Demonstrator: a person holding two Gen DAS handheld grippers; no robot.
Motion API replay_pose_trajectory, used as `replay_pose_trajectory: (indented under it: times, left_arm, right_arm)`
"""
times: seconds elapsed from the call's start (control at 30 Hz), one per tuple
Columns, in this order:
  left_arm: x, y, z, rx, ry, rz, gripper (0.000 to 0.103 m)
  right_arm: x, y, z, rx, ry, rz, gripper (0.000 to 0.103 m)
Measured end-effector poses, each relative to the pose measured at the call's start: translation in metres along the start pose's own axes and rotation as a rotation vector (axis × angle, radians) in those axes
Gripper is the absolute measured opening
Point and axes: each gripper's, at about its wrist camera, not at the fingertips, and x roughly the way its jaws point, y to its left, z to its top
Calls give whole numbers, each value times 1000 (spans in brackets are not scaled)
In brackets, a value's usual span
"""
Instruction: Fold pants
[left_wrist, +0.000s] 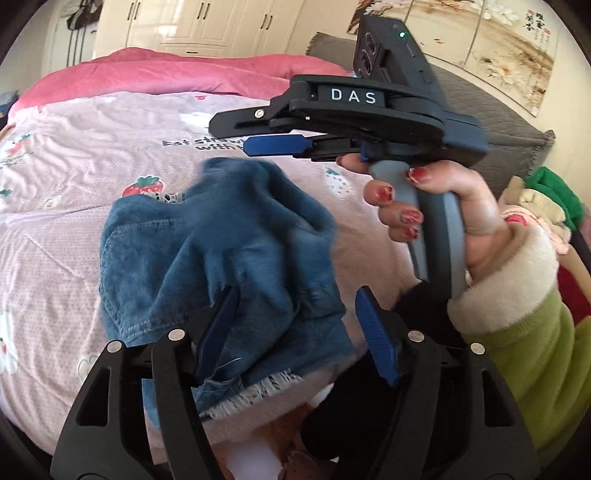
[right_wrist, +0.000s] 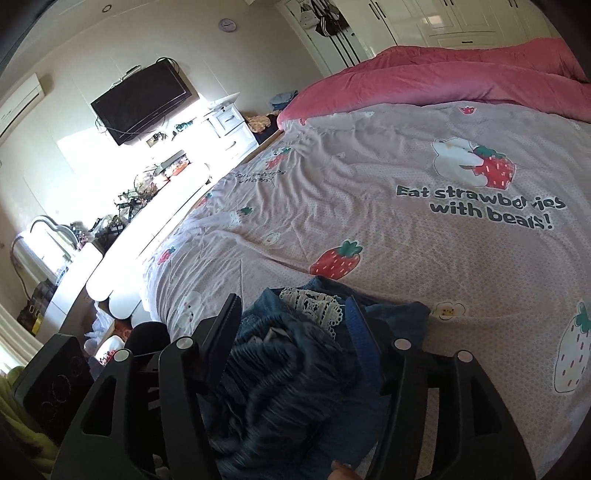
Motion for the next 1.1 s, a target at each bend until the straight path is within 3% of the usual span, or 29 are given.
replay_pose_trajectory:
  times: [0.13, 0.33, 0.5, 0.67, 0.87, 0.93, 0.97, 1.03, 1.07, 1.1]
  left_arm:
    - [-15, 16, -2, -28, -8, -1, 63]
    - [-33, 60, 4, -88, -39, 143, 74]
    - [-34, 107, 37, -98, -13, 262, 80]
    - [-4, 137, 65, -96, 66, 259, 80]
    - [27, 124, 69, -21, 97, 210, 80]
    - [36, 117, 71, 12, 118, 213, 80]
    - [41, 115, 72, 24, 133, 227, 75]
    - [53, 119, 73, 22, 158, 235, 56]
    - [58, 122, 73, 18, 170, 234, 42]
    - [60, 123, 73, 24, 172, 236, 35]
  right_arm:
    - [-12, -4, -5, 21, -26, -19, 66]
    - [-32, 5, -19, 2, -60, -62, 71]
    - [-49, 45, -43, -112, -73, -105, 79]
    - [-52, 82, -67, -240, -50, -203, 79]
    - [-36, 111, -74, -372, 8, -289, 79]
    - [-24, 109, -74, -372, 45, -318, 76]
    - [-17, 104, -75, -359, 71, -346, 70]
    - [-8, 94, -76, -337, 110, -391, 40]
    - [-5, 89, -78, -327, 128, -403, 33]
    - [-3, 83, -80, -317, 146, -408, 19]
